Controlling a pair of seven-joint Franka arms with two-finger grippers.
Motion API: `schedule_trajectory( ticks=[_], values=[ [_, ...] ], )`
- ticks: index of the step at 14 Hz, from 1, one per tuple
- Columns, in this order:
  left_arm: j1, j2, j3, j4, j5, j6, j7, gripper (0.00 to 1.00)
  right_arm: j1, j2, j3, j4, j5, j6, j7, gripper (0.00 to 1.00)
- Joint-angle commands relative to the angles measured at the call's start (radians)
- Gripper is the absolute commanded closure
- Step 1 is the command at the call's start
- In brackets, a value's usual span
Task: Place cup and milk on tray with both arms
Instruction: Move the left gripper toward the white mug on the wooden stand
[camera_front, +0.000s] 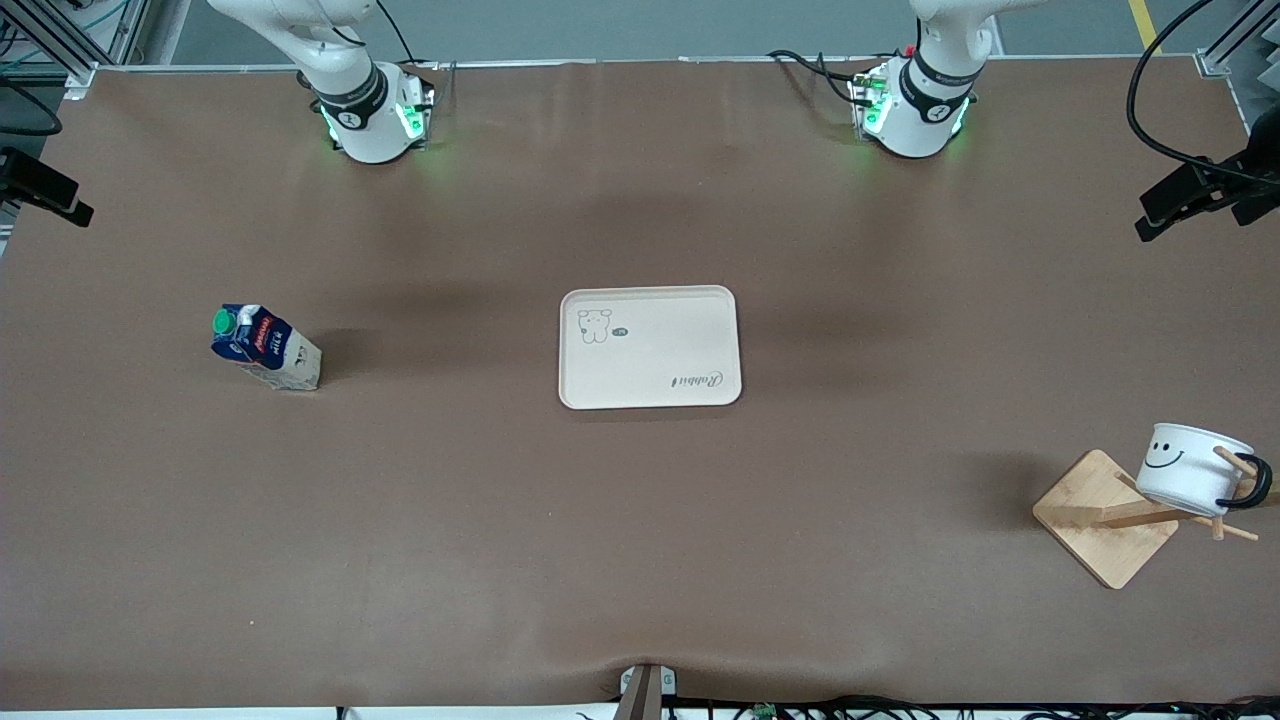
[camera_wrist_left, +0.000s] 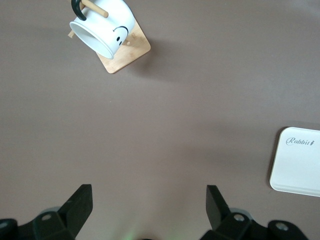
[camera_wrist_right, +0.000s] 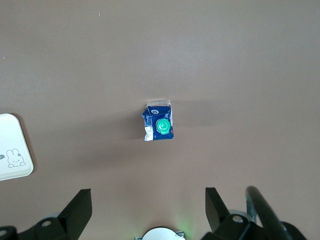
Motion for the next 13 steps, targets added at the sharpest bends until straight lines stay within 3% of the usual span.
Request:
schedule_trajectory(
  ticks=[1,7,13],
  values=[
    [0.003,-0.018,-0.001,-0.025,0.009,0.027,-0.02,0.0,-0.008,0.008,0.01,0.019,-0.004,-0.009,0.01,0.0],
    [0.033,-0.044,-0.002,-0.091,0.008,0.079,-0.02,0.0,-0.007,0.008,0.01,0.019,-0.004,-0.011,0.01,0.0],
    [0.118,-0.127,-0.004,-0.33,-0.008,0.337,-0.02,0.0,-0.007,0.008,0.01,0.019,-0.004,-0.011,0.01,0.0]
  ],
)
